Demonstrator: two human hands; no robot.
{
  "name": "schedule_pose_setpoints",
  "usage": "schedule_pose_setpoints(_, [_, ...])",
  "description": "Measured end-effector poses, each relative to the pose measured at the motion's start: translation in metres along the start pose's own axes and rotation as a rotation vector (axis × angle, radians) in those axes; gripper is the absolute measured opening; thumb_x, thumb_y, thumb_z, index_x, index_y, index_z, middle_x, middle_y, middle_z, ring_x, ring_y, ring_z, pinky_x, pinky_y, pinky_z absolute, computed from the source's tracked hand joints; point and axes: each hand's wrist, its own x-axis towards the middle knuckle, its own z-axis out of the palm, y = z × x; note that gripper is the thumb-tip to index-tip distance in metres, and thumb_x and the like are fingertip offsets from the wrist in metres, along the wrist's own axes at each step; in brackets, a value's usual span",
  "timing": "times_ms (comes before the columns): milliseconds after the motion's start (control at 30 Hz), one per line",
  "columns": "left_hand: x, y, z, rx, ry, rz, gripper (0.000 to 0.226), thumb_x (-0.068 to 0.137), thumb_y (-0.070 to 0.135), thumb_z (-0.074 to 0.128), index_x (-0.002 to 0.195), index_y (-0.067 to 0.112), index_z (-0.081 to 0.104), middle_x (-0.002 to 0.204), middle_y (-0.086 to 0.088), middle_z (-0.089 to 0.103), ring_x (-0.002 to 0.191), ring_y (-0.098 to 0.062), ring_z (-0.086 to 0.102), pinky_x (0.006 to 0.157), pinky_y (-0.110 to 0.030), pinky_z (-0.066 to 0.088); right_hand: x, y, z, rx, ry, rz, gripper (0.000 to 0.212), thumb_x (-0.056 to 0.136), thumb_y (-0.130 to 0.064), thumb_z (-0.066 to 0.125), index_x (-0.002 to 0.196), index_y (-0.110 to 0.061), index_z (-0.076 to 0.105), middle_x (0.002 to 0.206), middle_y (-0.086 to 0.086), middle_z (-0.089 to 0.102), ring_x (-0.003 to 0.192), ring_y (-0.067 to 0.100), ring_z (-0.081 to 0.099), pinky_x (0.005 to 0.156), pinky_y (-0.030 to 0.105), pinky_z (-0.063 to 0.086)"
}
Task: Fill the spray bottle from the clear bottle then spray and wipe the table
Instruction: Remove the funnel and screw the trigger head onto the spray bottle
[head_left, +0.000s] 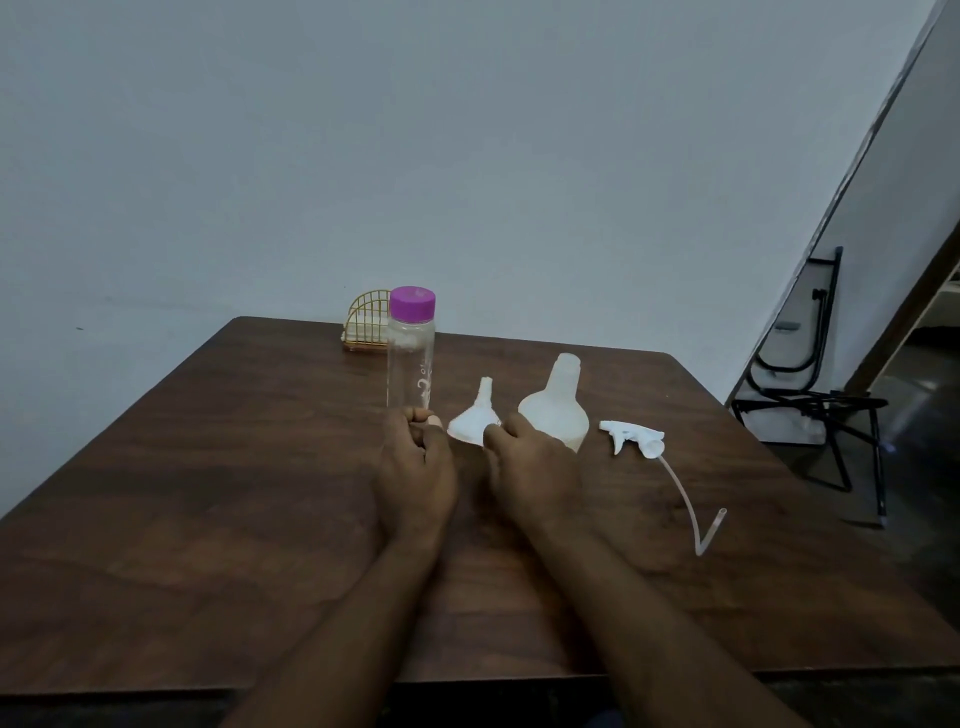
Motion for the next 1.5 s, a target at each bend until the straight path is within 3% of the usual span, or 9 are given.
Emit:
schedule_pose_setpoints(167, [-0.001, -0.001, 0.004, 0.037, -0.041, 0.08, 0.005, 0.095, 0.024, 0.059, 0.098, 0.029, 0.059, 0.092, 0.007, 0.067, 0.084, -0.015, 0.063, 0.071, -0.031, 0.045, -0.008, 0.007, 0.006, -0.006, -0.206, 0.057, 0.024, 0.095, -0.018, 0.055, 0.11, -0.018, 0.074, 0.107, 0.003, 0.069, 0.088, 0.03, 0.063, 0.062, 0.039, 0.052])
schedule_pose_setpoints(333, [-0.006, -0.001, 0.011, 0.17, -0.243, 0.203, 0.018, 0.092, 0.025, 0.067, 0.108, 0.031, 0.062, 0.079, 0.015, 0.065, 0.075, -0.001, 0.06, 0.067, -0.03, 0.045, -0.016, 0.013, -0.008, 0.164, -0.122, 0.129, 0.015, 0.094, -0.021, 0.064, 0.101, -0.017, 0.077, 0.097, 0.0, 0.07, 0.08, 0.026, 0.067, 0.06, 0.038, 0.051])
schedule_pose_setpoints(500, [-0.015, 0.005, 0.028, 0.278, -0.452, 0.433, 0.036, 0.093, 0.031, 0.067, 0.128, 0.028, 0.06, 0.126, 0.013, 0.063, 0.111, -0.011, 0.057, 0.078, -0.029, 0.047, -0.027, 0.032, -0.028, 0.272, 0.101, 0.322, 0.003, 0.088, -0.017, 0.075, 0.087, -0.02, 0.076, 0.086, -0.005, 0.072, 0.075, 0.017, 0.066, 0.063, 0.036, 0.053])
schedule_pose_setpoints(733, [-0.014, 0.013, 0.069, 0.268, -0.49, 0.374, 0.076, 0.092, 0.049, 0.069, 0.155, 0.021, 0.037, 0.155, 0.012, 0.042, 0.144, -0.017, 0.037, 0.09, -0.04, 0.051, -0.037, 0.077, -0.042, 0.202, 0.198, 0.505, 0.003, 0.089, -0.015, 0.073, 0.092, -0.017, 0.073, 0.096, -0.002, 0.073, 0.093, 0.02, 0.066, 0.082, 0.032, 0.051])
schedule_pose_setpoints(900, [-0.013, 0.013, 0.083, 0.268, -0.5, 0.313, 0.09, 0.085, 0.065, 0.069, 0.157, 0.03, 0.03, 0.159, 0.014, 0.038, 0.132, -0.021, 0.054, 0.089, -0.042, 0.054, -0.023, 0.095, -0.041, 0.071, 0.175, 0.501, 0.033, 0.086, -0.016, 0.076, 0.117, -0.007, 0.068, 0.12, 0.012, 0.067, 0.112, 0.034, 0.059, 0.097, 0.039, 0.043])
schedule_pose_setpoints(1033, [-0.011, 0.01, 0.084, 0.253, -0.552, 0.327, 0.091, 0.081, 0.07, 0.069, 0.157, 0.036, 0.031, 0.161, 0.011, 0.037, 0.133, -0.02, 0.054, 0.098, -0.044, 0.052, -0.005, 0.113, -0.04, -0.019, -0.024, 0.693, 0.048, 0.095, -0.029, 0.068, 0.138, -0.011, 0.06, 0.141, 0.017, 0.059, 0.131, 0.039, 0.05, 0.109, 0.048, 0.042])
schedule_pose_setpoints(1200, [-0.008, 0.008, 0.085, 0.239, -0.557, 0.3, 0.09, 0.08, 0.068, 0.07, 0.156, 0.04, 0.029, 0.154, 0.012, 0.045, 0.129, -0.018, 0.055, 0.093, -0.037, 0.05, -0.001, 0.125, -0.032, -0.034, -0.252, 0.793, 0.041, 0.1, -0.031, 0.057, 0.139, -0.021, 0.061, 0.128, 0.014, 0.069, 0.122, 0.039, 0.056, 0.104, 0.043, 0.046])
schedule_pose_setpoints(1367, [-0.006, 0.006, 0.085, 0.223, -0.551, 0.286, 0.087, 0.077, 0.066, 0.072, 0.151, 0.046, 0.032, 0.141, 0.012, 0.052, 0.119, -0.015, 0.058, 0.086, -0.036, 0.052, 0.001, 0.125, -0.028, 0.094, -0.152, 0.841, 0.033, 0.091, -0.018, 0.062, 0.124, -0.016, 0.068, 0.115, 0.015, 0.073, 0.111, 0.038, 0.063, 0.094, 0.042, 0.052])
schedule_pose_setpoints(1500, [-0.005, 0.004, 0.086, 0.236, -0.545, 0.302, 0.087, 0.075, 0.068, 0.07, 0.15, 0.044, 0.034, 0.14, 0.012, 0.054, 0.119, -0.014, 0.058, 0.085, -0.034, 0.051, 0.016, 0.122, -0.036, 0.34, -0.002, 0.931, 0.032, 0.09, -0.016, 0.07, 0.121, -0.017, 0.069, 0.118, 0.005, 0.073, 0.104, 0.024, 0.065, 0.078, 0.024, 0.047])
